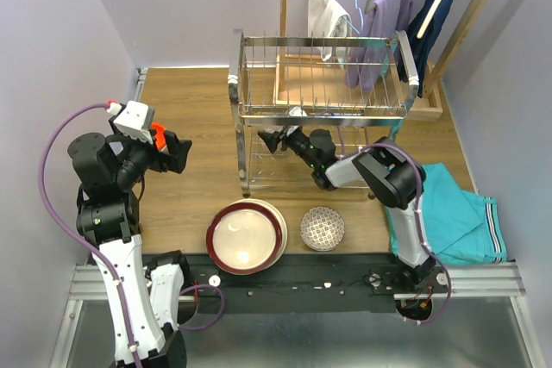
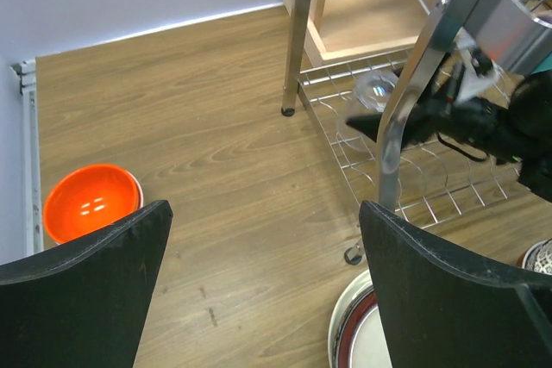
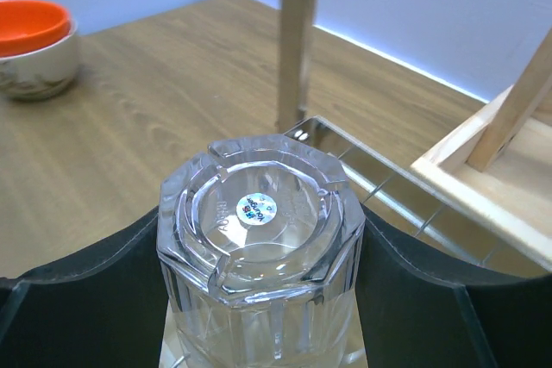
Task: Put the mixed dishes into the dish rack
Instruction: Place the cup upside down on the dish rack
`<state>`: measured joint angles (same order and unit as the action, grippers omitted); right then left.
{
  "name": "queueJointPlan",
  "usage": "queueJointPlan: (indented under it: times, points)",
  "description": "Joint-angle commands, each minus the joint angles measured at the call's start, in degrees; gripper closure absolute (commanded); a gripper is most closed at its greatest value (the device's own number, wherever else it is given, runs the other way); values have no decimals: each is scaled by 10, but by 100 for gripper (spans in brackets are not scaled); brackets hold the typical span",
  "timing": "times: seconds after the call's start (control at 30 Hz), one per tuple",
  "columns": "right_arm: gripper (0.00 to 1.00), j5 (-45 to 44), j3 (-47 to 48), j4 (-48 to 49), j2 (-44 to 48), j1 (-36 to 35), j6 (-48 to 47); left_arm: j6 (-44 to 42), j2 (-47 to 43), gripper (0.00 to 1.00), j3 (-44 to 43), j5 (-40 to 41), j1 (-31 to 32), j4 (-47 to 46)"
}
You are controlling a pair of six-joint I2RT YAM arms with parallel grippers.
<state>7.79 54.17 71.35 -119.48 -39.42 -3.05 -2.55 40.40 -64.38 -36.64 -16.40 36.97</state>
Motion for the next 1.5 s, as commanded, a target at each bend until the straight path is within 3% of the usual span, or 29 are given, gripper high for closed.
queueJointPlan:
  times: [0.0,0.13,0.33,0.37,0.47,0.7,0.83,1.2,1.37,1.47]
  points:
    - [57,-45,108,51,-80,10,9,-8,0,1,26,11,-4,-2]
    - [55,-58,157,39,-124,14,2,-9,-3,1,38,13,-5,-8]
    - [28,-36,130,26,-111,15,-1,-8,-10,1,49,10,-4,-15]
    - [17,-37,124,27,-105,15,1,-5,-12,1,51,9,-5,-16]
    - [0,-39,90,37,-75,15,-9,2,-16,1,54,6,-5,-23]
    - [0,-33,23,51,2,14,-28,20,-34,1,53,-11,-5,-27]
    - [0,-49,-7,19,42,11,-32,19,-52,1,52,-13,-5,-19]
    - [0,9,-171,-53,166,3,-26,10,-80,1,59,-3,-5,-16]
    - [0,38,-233,-87,232,-3,-34,-25,-90,1,47,36,-5,41]
    - [0,44,-266,-123,292,-14,-51,-71,-61,1,16,116,-4,136]
